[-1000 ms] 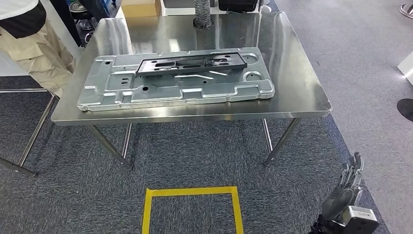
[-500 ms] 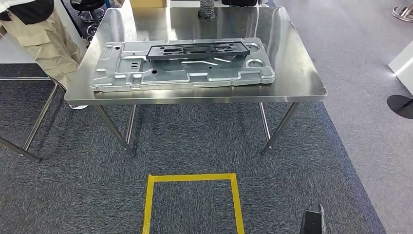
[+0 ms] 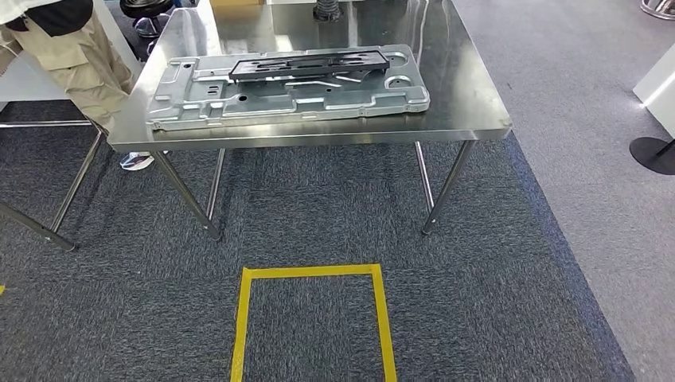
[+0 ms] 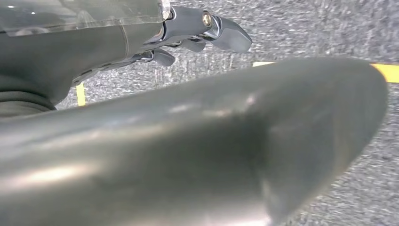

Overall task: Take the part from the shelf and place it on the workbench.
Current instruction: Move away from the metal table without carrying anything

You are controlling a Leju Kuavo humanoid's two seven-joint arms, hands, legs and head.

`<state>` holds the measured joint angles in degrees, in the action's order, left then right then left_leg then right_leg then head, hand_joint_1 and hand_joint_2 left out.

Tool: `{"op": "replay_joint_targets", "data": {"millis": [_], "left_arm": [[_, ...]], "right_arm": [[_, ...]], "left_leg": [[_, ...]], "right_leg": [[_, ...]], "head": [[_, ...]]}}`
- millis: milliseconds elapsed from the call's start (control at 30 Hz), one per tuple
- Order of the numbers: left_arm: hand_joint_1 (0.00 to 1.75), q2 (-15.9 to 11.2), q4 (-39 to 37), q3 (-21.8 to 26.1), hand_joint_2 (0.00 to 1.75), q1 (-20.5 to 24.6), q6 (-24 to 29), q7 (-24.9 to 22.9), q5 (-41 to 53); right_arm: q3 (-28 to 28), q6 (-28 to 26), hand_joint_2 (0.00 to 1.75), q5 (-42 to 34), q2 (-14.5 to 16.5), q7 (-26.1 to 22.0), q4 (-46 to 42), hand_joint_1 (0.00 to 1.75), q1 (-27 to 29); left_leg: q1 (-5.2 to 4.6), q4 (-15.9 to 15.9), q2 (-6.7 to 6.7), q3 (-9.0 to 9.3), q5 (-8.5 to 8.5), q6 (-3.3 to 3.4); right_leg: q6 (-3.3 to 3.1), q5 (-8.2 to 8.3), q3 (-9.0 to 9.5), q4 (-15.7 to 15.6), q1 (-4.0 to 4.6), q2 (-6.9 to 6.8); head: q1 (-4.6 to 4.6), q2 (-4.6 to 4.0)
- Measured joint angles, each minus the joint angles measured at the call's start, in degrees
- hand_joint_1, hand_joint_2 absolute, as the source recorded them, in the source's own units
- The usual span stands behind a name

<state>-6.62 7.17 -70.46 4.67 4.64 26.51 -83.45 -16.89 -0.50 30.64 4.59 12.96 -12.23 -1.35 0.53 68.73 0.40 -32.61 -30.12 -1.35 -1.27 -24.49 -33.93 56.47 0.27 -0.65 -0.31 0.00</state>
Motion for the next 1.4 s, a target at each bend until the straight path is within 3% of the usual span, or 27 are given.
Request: {"op": "replay_joint_targets", "data": {"millis": [67,133,200,233,267,333,367,400,433,467,500,533,567,600,633,700,767,867,900,933,1000,1067,1100,1133,1233,1300,1400], "left_arm": [[0.00,-0.2,0.0,-0.4,0.00,0.4,-0.1,0.2,0.0],[0.00,-0.3,0.0,-0.8,0.00,0.6,-0.2,0.5,0.0],[0.00,-0.3,0.0,-1.1,0.00,0.6,-0.3,0.6,0.0],[0.00,-0.3,0.0,-1.2,0.00,0.6,-0.3,0.6,0.0],[0.00,-0.3,0.0,-1.2,0.00,0.6,-0.3,0.6,0.0],[0.00,-0.2,0.0,-1.4,0.00,0.6,-0.4,0.6,0.0],[0.00,-0.2,0.0,-1.5,0.00,0.5,-0.5,0.5,0.0],[0.00,-0.2,0.0,-1.5,0.00,0.5,-0.5,0.4,0.0],[0.00,-0.2,0.0,-1.6,0.00,0.4,-0.5,0.3,0.0],[0.00,-0.2,0.0,-1.6,0.00,0.4,-0.5,0.0,0.0],[0.00,-0.2,0.0,-1.6,0.00,0.4,-0.4,-0.3,0.0],[0.00,-0.1,0.0,-1.6,0.00,0.4,-0.2,-0.7,0.0],[0.00,-0.1,0.0,-1.7,0.00,0.5,0.0,-1.1,0.0],[0.00,-0.1,0.0,-1.7,0.00,0.5,0.2,-1.5,-0.1],[0.00,-0.1,0.0,-1.7,0.00,0.5,0.4,-1.9,-0.1],[0.00,0.0,0.0,-1.8,0.00,0.5,0.6,-2.5,-0.1],[0.00,0.0,0.0,-1.9,0.00,0.4,0.7,-2.8,-0.1],[0.00,0.1,0.0,-2.1,0.00,0.1,0.7,-3.0,-0.1],[0.00,0.1,0.0,-2.1,0.00,0.1,0.7,-3.0,-0.1],[0.00,0.2,0.0,-2.2,0.00,0.0,0.7,-3.0,-0.1],[0.00,0.2,0.0,-2.3,0.00,-0.1,0.7,-2.9,-0.1],[0.00,0.2,0.0,-2.4,0.87,0.0,0.7,-2.7,-0.1],[0.00,0.3,0.0,-2.5,1.31,0.0,0.7,-2.6,-0.1],[0.00,0.3,0.0,-2.5,1.75,-0.1,0.7,-2.6,-0.1],[0.00,0.5,0.0,-2.6,1.75,-0.2,0.8,-2.5,-0.1],[0.00,0.5,0.0,-2.6,1.75,-0.1,0.8,-2.4,-0.1],[0.00,0.5,0.0,-2.6,1.75,0.0,0.8,-2.2,-0.1]], "right_arm": [[0.9,1.0,0.00,0.6,0.0,1.2,0.2,0.00,-0.1],[1.3,1.3,0.00,0.6,0.0,0.6,0.3,0.00,-0.3],[1.4,1.1,0.00,0.3,0.0,-1.0,0.5,0.00,-0.4],[1.5,0.9,0.00,0.2,0.0,-2.0,0.6,0.00,-0.5],[1.5,0.6,0.00,0.1,0.0,-2.9,0.7,0.00,-0.5],[1.5,0.3,0.00,0.0,0.0,-4.1,0.8,0.00,-0.6],[1.5,0.3,0.00,0.0,0.0,-4.4,0.8,0.00,-0.6],[1.5,0.2,0.00,0.0,-0.1,-4.7,0.9,0.00,-0.6],[1.5,0.2,0.00,0.0,-0.1,-4.7,0.9,0.00,-0.6],[1.4,0.2,0.00,0.0,-0.1,-4.6,0.9,0.00,-0.6],[1.4,0.4,0.00,0.1,-0.2,-4.3,1.0,0.00,-0.6],[1.4,0.7,0.44,0.1,-0.2,-4.0,1.0,0.00,-0.7],[1.4,1.2,0.87,0.0,-0.2,-3.5,1.0,0.00,-0.7],[1.3,1.7,0.87,-0.2,-0.3,-3.2,1.0,0.00,-0.7],[1.2,2.3,0.87,-0.5,-0.3,-2.9,1.0,0.00,-0.8],[0.7,3.1,0.00,-1.4,-0.3,-2.4,1.1,0.00,-0.8],[0.0,3.5,0.00,-2.4,-0.3,-2.0,1.2,0.00,-0.7],[-1.0,3.6,1.31,-3.4,-0.4,-1.8,1.2,0.00,-0.5],[-1.3,3.4,1.75,-3.5,-0.4,-1.9,1.3,0.00,-0.5],[-1.6,3.2,1.75,-3.7,-0.4,-1.9,1.3,0.00,-0.4],[-2.2,2.7,1.75,-4.2,-0.4,-2.2,1.3,0.00,-0.4],[-2.8,2.0,1.75,-4.5,-0.5,-2.4,1.3,0.00,-0.4],[-3.1,1.6,1.75,-4.7,-0.6,-2.4,1.3,0.00,-0.5],[-3.4,1.2,1.31,-4.9,-0.6,-2.5,1.3,0.00,-0.5],[-4.4,0.5,0.00,-5.6,-0.7,-2.9,1.3,0.00,-0.5],[-5.1,0.2,0.00,-6.2,-0.6,-3.3,1.3,0.00,-0.5],[-5.9,0.1,1.31,-6.7,-0.5,-3.8,1.3,0.00,-0.5]], "left_leg": [[-0.34,-9.0,-0.01,6.49,-0.50,0.82],[-0.74,-13.9,0.02,9.22,-1.96,1.52],[-0.72,-14.6,0.16,8.58,-0.92,2.24],[-0.62,-14.7,0.26,7.97,-0.10,2.66],[-0.48,-14.9,0.33,7.20,0.76,3.00],[-0.44,-14.9,0.36,5.33,2.09,3.38],[-0.45,-14.8,0.36,4.37,2.70,3.34],[-0.44,-14.7,0.40,3.38,3.32,3.25],[-0.40,-14.5,0.44,2.42,3.91,3.11],[-0.36,-14.2,0.49,1.48,4.42,2.93],[-0.31,-13.8,0.51,0.70,4.82,2.72],[-0.34,-13.3,0.50,0.03,5.10,2.50],[-0.39,-12.8,0.49,-0.49,5.32,2.24],[-0.45,-12.4,0.49,-0.91,5.55,1.92],[-0.48,-12.0,0.49,-1.27,5.82,1.56],[-0.35,-11.7,0.46,-1.75,6.25,0.80],[-0.12,-9.2,0.32,-2.84,4.20,0.15],[0.17,1.5,0.20,-6.70,-2.25,-0.57],[0.19,4.1,0.20,-7.41,-3.13,-0.69],[0.20,4.8,0.20,-7.17,-2.94,-0.71],[0.23,-0.7,0.20,-3.45,0.19,-0.50],[0.43,-8.3,0.08,0.80,2.22,-0.43],[0.52,-10.3,0.03,1.76,2.33,-0.24],[0.57,-11.0,-0.01,1.97,1.98,-0.08],[0.33,-11.1,0.02,1.58,1.95,0.47],[0.13,-11.1,0.02,1.49,1.97,0.68],[-0.08,-11.0,0.03,1.45,2.01,0.95]], "right_leg": [[0.39,0.94,-1.15,0.6,0.23,-0.02],[1.03,2.01,-1.50,0.6,0.23,-0.11],[1.77,2.56,-1.80,0.4,0.06,-0.05],[2.12,1.38,-2.18,1.0,-0.03,0.09],[2.49,-0.90,-2.78,2.7,-0.14,0.24],[3.12,-7.11,-4.44,9.2,-0.48,0.40],[3.41,-8.86,-5.19,13.1,-0.63,0.41],[3.67,-9.02,-5.53,16.2,-0.79,0.40],[3.87,-7.69,-5.09,17.5,-0.95,0.40],[4.00,-5.76,-3.69,16.9,-1.14,0.40],[4.03,-4.20,-1.20,14.1,-1.30,0.39],[3.93,-3.78,2.24,9.6,-1.35,0.39],[3.63,-4.43,5.44,4.9,-1.32,0.39],[3.22,-5.49,7.79,1.2,-1.24,0.40],[2.76,-6.40,9.00,-1.1,-1.10,0.42],[1.72,-6.54,8.80,-1.9,-1.10,0.37],[0.78,-5.85,8.34,-2.1,-1.19,0.21],[0.19,-5.11,7.44,-2.0,-0.98,0.02],[0.17,-4.98,7.15,-1.8,-0.91,0.02],[0.20,-4.90,6.91,-1.6,-0.87,0.04],[0.35,-4.96,6.68,-1.1,-0.87,0.12],[0.61,-5.21,6.32,-0.5,-0.52,0.22],[0.74,-5.31,6.04,-0.2,-0.29,0.28],[0.84,-5.36,5.73,0.1,-0.04,0.32],[1.11,-5.24,5.36,0.2,0.01,0.35],[1.31,-5.13,5.29,0.1,-0.16,0.34],[1.60,-5.02,5.19,0.1,-0.37,0.35]], "head": [[0.03,0.00],[0.04,0.00],[-0.03,0.00],[-0.01,0.00],[0.12,0.00],[0.34,0.00],[0.37,0.00],[0.36,0.00],[0.36,0.00],[0.35,0.00],[0.36,0.00],[0.37,0.00],[0.35,0.00],[0.35,-0.01],[0.31,-0.01],[0.29,-0.01],[0.15,0.00],[-0.02,0.00],[-0.01,0.00],[-0.02,0.00],[-0.02,0.00],[-0.07,-0.01],[-0.01,-0.01],[0.07,-0.01],[0.25,0.00],[0.25,0.00],[0.24,0.00]]}}
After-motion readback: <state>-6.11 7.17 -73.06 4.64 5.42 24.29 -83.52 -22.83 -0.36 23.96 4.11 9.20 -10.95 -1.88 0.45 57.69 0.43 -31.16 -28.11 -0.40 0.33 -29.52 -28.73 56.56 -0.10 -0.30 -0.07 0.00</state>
